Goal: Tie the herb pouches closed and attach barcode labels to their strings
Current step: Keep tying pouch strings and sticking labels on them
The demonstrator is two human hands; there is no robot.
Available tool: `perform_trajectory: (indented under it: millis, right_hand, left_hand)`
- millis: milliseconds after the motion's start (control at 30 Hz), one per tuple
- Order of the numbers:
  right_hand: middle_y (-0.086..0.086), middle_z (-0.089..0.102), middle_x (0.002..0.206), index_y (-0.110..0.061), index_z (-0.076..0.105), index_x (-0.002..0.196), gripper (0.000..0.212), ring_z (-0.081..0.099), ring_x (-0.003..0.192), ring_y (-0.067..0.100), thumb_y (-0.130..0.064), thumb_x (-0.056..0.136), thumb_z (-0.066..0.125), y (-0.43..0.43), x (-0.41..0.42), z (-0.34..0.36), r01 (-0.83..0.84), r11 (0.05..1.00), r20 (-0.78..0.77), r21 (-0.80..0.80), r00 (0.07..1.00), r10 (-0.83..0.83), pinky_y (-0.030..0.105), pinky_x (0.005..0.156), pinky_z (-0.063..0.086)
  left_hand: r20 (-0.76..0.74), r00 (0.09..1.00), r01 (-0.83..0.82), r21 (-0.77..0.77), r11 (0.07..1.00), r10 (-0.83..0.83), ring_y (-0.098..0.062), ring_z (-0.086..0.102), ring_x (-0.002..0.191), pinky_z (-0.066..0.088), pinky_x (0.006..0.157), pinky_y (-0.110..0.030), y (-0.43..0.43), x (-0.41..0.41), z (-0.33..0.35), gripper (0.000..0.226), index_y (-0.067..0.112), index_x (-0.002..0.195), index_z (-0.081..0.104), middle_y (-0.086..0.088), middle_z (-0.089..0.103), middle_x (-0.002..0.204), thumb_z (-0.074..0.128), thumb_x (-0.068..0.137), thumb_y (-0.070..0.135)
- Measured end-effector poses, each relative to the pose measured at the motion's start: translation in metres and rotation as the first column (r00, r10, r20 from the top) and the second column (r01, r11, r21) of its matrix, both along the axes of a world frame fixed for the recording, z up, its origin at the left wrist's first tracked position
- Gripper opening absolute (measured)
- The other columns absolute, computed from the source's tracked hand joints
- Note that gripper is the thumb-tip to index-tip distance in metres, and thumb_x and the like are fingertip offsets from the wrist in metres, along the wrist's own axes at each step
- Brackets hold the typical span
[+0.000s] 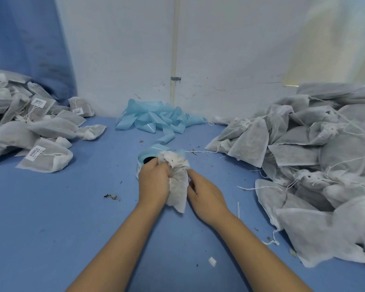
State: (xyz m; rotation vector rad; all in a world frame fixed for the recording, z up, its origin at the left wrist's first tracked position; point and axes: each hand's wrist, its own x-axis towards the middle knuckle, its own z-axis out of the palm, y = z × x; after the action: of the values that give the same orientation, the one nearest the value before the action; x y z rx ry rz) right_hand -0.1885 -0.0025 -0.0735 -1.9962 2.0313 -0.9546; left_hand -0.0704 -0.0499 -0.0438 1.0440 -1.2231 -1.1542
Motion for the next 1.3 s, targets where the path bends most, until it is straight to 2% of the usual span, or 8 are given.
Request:
perform_trajectory:
  millis: [167,300,467,800,967,1067,1167,1300]
  right_hand:
    - [-0.005,0.056,0.084,-0.021,0.049,0.093,0.008,0.05,0.077,0.018,-0.021,0.099,0.044,-0.003,-0.005,-0.001,0.192,0.978,0.218,-0.081,0.961,-0.171,0.033,0.067,0.038]
    - [0.0,0.058,0.087,-0.019,0.051,0.091,0.007,0.051,0.081,0.018,-0.019,0.098,0.049,-0.003,-0.011,-0.001,0.294,0.952,0.318,-0.087,0.914,-0.253,0.03,0.065,0.034]
    - [0.002,0.058,0.093,-0.015,0.057,0.097,0.011,0.049,0.084,0.016,-0.021,0.098,0.049,-0.001,-0.01,0.0,0.327,0.943,0.295,-0.063,0.909,-0.295,0.03,0.067,0.034]
    - [0.005,0.058,0.105,-0.013,0.058,0.1,0.014,0.047,0.086,0.016,-0.02,0.099,0.045,-0.001,-0.028,0.002,0.473,0.88,0.312,-0.024,0.841,-0.443,0.03,0.068,0.032]
    - [0.008,0.059,0.108,-0.012,0.058,0.101,0.016,0.051,0.09,0.019,-0.014,0.098,0.043,0.001,-0.038,0.001,0.498,0.866,0.357,-0.052,0.819,-0.449,0.03,0.069,0.033]
    - [0.006,0.058,0.111,-0.015,0.06,0.105,0.018,0.052,0.092,0.016,-0.012,0.098,0.043,0.001,-0.035,-0.001,0.443,0.893,0.328,-0.082,0.858,-0.395,0.028,0.074,0.036]
    - [0.004,0.058,0.116,-0.02,0.058,0.117,0.026,0.053,0.09,0.012,-0.009,0.097,0.044,0.003,-0.032,0.001,0.362,0.922,0.393,-0.134,0.874,-0.286,0.021,0.076,0.038]
    - [-0.004,0.062,0.116,-0.024,0.033,0.144,0.05,0.059,0.097,0.008,-0.009,0.098,0.046,0.006,-0.028,0.001,0.238,0.963,0.564,-0.127,0.816,-0.127,0.0,0.072,0.038]
  left_hand:
    - [0.325,0.943,0.006,-0.223,0.975,0.069,-0.009,0.033,0.052,0.025,0.046,-0.018,-0.002,0.009,-0.014,0.036,0.02,0.055,0.032,0.011,0.039,0.051,0.043,0.084,0.003]
    - [0.572,0.8,0.05,-0.365,0.93,0.181,-0.016,0.054,0.089,0.034,0.066,-0.027,-0.003,0.013,-0.021,0.02,0.012,0.093,0.063,0.012,0.058,0.112,0.044,0.09,0.012]
    - [0.654,0.704,-0.102,-0.291,0.951,0.276,-0.019,0.045,0.078,0.03,0.064,-0.03,-0.006,0.013,-0.02,0.019,0.01,0.085,0.057,0.001,0.058,0.105,0.041,0.093,0.018]
    - [0.712,0.681,0.055,-0.284,0.957,0.172,-0.003,0.043,0.089,0.032,0.069,-0.025,-0.008,0.014,-0.024,0.024,0.024,0.101,0.064,0.021,0.04,0.14,0.042,0.092,0.023]
    - [0.681,0.727,0.242,-0.375,0.895,0.089,-0.002,0.048,0.095,0.039,0.069,-0.026,-0.009,0.017,-0.029,0.022,0.016,0.099,0.066,0.024,0.044,0.136,0.048,0.09,0.023]
    - [0.632,0.774,0.316,-0.338,0.886,-0.035,-0.005,0.054,0.097,0.042,0.077,-0.027,-0.008,0.016,-0.026,0.038,0.022,0.103,0.068,0.025,0.059,0.114,0.042,0.077,0.033]
    - [0.504,0.845,0.343,-0.259,0.903,-0.176,-0.008,0.047,0.063,0.035,0.059,-0.027,-0.005,0.014,-0.025,0.015,0.023,0.062,0.054,0.018,0.051,0.061,0.043,0.07,0.03]
    - [0.294,0.892,0.404,-0.181,0.897,-0.343,-0.001,0.035,0.05,0.029,0.05,-0.015,-0.003,0.013,-0.021,0.017,0.025,0.048,0.043,0.015,0.04,0.052,0.044,0.061,0.015]
